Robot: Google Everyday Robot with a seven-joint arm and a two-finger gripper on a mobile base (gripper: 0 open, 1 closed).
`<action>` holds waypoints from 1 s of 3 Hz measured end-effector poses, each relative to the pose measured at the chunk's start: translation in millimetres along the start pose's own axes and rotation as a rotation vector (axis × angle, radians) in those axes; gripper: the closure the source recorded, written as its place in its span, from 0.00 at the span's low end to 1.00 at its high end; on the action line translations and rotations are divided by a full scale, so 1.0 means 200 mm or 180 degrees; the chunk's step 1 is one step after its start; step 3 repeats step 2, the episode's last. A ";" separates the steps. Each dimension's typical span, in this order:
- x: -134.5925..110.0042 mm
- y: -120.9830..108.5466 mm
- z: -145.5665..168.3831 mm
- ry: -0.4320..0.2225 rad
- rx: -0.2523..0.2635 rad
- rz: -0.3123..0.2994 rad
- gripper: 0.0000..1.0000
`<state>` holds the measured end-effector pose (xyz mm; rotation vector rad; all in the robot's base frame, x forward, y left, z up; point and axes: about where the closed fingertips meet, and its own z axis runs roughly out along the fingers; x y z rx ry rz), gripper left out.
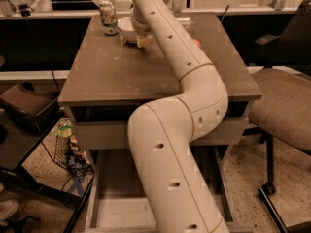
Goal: Move white bowl near 7up can
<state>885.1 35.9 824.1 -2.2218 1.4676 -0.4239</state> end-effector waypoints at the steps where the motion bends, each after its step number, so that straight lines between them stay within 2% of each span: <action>1: 0.00 -0.01 -0.02 -0.0001 -0.0004 -0.0001 0.00; 3: -0.01 -0.01 -0.02 -0.0001 -0.0003 -0.0001 0.00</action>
Offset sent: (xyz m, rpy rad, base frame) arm 0.0004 0.0006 -0.0005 -0.0004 0.0015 0.0006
